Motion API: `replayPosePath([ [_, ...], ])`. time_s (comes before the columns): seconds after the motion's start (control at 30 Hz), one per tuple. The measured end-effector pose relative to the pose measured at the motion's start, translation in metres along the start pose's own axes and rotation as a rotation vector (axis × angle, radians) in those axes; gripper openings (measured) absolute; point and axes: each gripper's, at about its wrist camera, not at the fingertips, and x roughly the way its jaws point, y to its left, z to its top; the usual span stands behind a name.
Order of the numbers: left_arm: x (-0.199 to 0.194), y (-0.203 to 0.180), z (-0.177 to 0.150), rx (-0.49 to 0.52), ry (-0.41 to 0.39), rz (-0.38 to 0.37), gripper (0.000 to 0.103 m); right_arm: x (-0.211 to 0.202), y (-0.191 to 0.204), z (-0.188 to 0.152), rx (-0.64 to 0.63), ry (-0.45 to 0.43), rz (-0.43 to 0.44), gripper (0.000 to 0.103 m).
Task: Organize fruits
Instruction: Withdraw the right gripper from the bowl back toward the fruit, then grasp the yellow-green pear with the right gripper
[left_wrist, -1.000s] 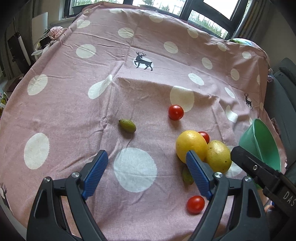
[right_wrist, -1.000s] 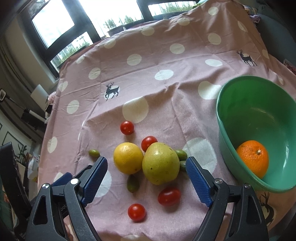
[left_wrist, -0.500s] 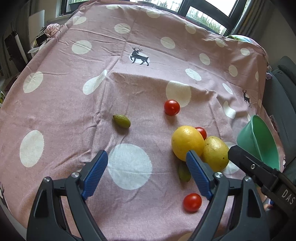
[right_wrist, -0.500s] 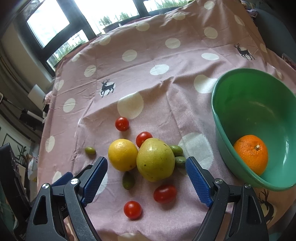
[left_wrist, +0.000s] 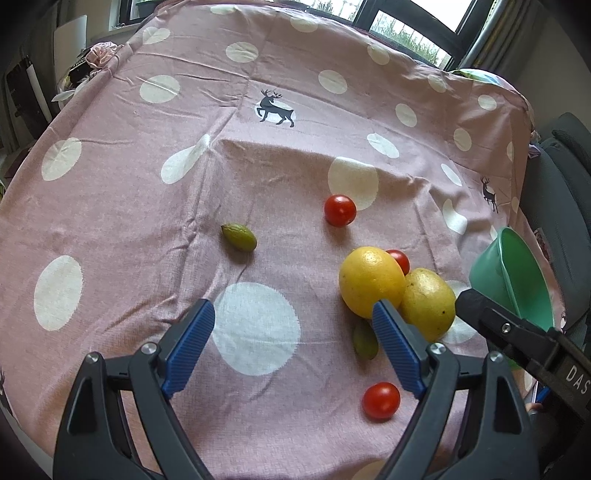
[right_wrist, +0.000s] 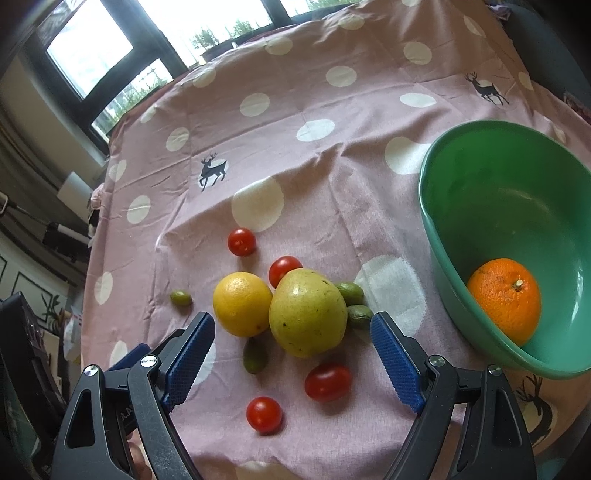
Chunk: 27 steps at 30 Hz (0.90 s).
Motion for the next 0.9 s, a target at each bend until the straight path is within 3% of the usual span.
replayPosePath([
  [0.17,0.004,0.000,-0.001,-0.003,0.014,-0.002,0.088,0.001,-0.010,0.001,0.046,0.008,0.020,0.087],
  [0.4,0.003,-0.011,-0.003,0.020,0.021,-0.085,0.087,0.002,-0.012,0.004,0.061,-0.005,0.028,0.086],
  [0.5,0.001,-0.020,-0.006,0.054,0.017,-0.133,0.086,0.007,-0.013,0.006,0.064,0.011,0.023,0.070],
  [0.6,0.002,-0.031,-0.008,0.079,0.022,-0.176,0.083,0.012,-0.017,0.008,0.089,0.026,0.047,0.065],
  [0.67,0.003,-0.037,-0.009,0.084,0.027,-0.207,0.073,0.015,-0.020,0.010,0.096,0.034,0.052,0.064],
  [0.73,0.005,-0.042,-0.010,0.087,0.040,-0.251,0.068,0.016,-0.022,0.012,0.100,0.028,0.057,0.058],
  [0.9,0.014,-0.056,-0.014,0.113,0.080,-0.316,0.066,0.021,-0.028,0.018,0.116,0.038,0.071,0.046],
])
